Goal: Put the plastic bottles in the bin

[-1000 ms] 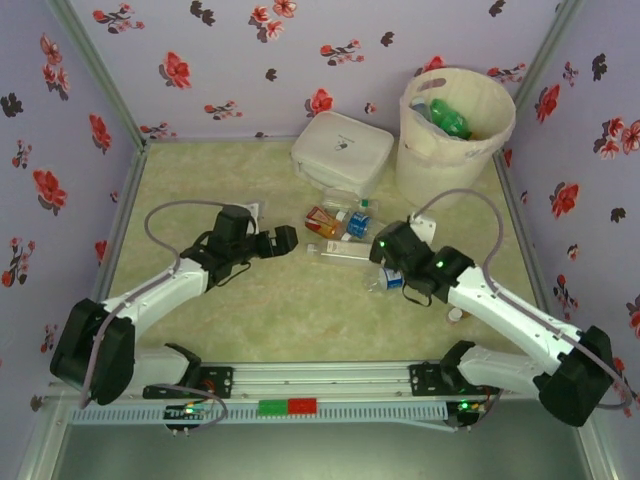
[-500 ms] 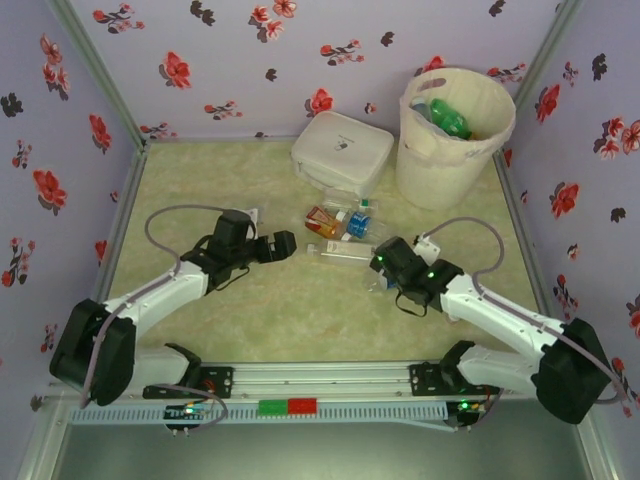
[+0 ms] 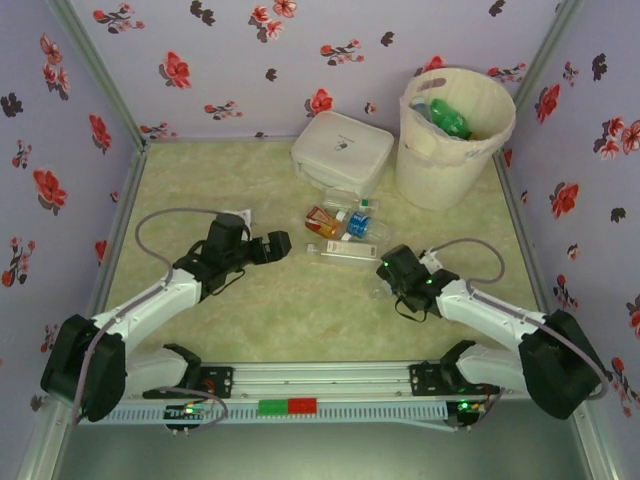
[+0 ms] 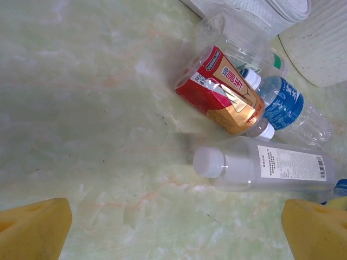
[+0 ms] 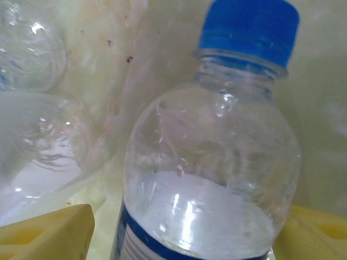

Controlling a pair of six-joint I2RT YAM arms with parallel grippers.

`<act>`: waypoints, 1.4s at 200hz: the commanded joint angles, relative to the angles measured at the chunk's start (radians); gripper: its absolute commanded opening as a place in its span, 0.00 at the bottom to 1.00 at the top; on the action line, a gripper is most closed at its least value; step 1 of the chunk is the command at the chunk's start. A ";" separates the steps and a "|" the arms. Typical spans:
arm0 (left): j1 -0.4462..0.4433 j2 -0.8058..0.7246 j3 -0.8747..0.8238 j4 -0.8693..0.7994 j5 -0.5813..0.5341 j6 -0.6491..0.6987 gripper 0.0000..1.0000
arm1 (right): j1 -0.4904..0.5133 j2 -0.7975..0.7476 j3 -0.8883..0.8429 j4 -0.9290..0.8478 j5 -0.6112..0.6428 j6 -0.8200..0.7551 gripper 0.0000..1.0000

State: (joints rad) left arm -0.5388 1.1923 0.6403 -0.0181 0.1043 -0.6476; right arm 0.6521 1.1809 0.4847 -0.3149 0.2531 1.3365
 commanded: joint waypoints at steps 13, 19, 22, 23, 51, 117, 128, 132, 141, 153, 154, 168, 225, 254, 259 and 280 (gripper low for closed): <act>-0.003 0.035 0.024 0.019 -0.023 -0.004 1.00 | -0.006 0.023 -0.041 0.045 0.008 0.002 0.80; -0.005 0.040 0.025 0.022 -0.023 -0.005 1.00 | -0.006 0.022 -0.045 0.048 0.015 -0.001 0.79; -0.004 0.044 0.027 0.024 -0.023 -0.005 1.00 | -0.007 0.022 -0.048 0.046 0.017 -0.001 0.78; -0.004 0.045 0.028 0.025 -0.023 -0.005 1.00 | -0.006 0.021 -0.048 0.046 0.018 -0.001 0.77; -0.003 0.074 0.059 0.020 -0.023 -0.001 1.00 | -0.006 0.003 -0.072 0.049 0.036 -0.011 0.70; -0.003 0.097 0.210 -0.065 -0.022 0.069 1.00 | -0.004 -0.138 -0.169 0.057 0.042 -0.022 0.46; -0.003 0.097 0.214 -0.063 -0.024 0.067 1.00 | -0.004 -0.166 -0.169 0.056 0.036 -0.056 0.43; -0.003 0.096 0.214 -0.061 -0.024 0.065 1.00 | -0.003 -0.177 -0.167 0.055 0.033 -0.067 0.42; -0.003 0.094 0.209 -0.055 -0.023 0.059 1.00 | -0.003 -0.203 -0.163 0.046 0.035 -0.095 0.39; -0.003 0.090 0.196 -0.045 -0.023 0.049 1.00 | -0.003 -0.231 -0.153 0.028 0.038 -0.129 0.37; -0.003 0.089 0.194 -0.044 -0.023 0.048 1.00 | -0.003 -0.234 -0.152 0.027 0.038 -0.131 0.37; -0.003 0.081 0.170 -0.026 -0.024 0.032 1.00 | -0.003 -0.258 -0.130 0.018 0.035 -0.188 0.36; -0.003 0.012 0.054 0.014 -0.048 -0.033 1.00 | -0.005 -0.275 0.055 0.022 0.009 -0.446 0.34; -0.003 -0.027 0.033 -0.020 -0.058 -0.030 1.00 | -0.014 -0.261 0.199 -0.014 0.020 -0.588 0.34; -0.002 -0.033 0.031 -0.025 -0.062 -0.028 1.00 | -0.019 -0.257 0.223 -0.016 0.016 -0.610 0.34; -0.001 -0.055 0.019 -0.033 -0.076 -0.030 1.00 | -0.053 -0.235 0.330 -0.032 -0.010 -0.696 0.33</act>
State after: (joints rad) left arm -0.5385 1.1763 0.6762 -0.0372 0.0639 -0.6674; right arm 0.6327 0.9279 0.7082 -0.3138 0.2562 0.8062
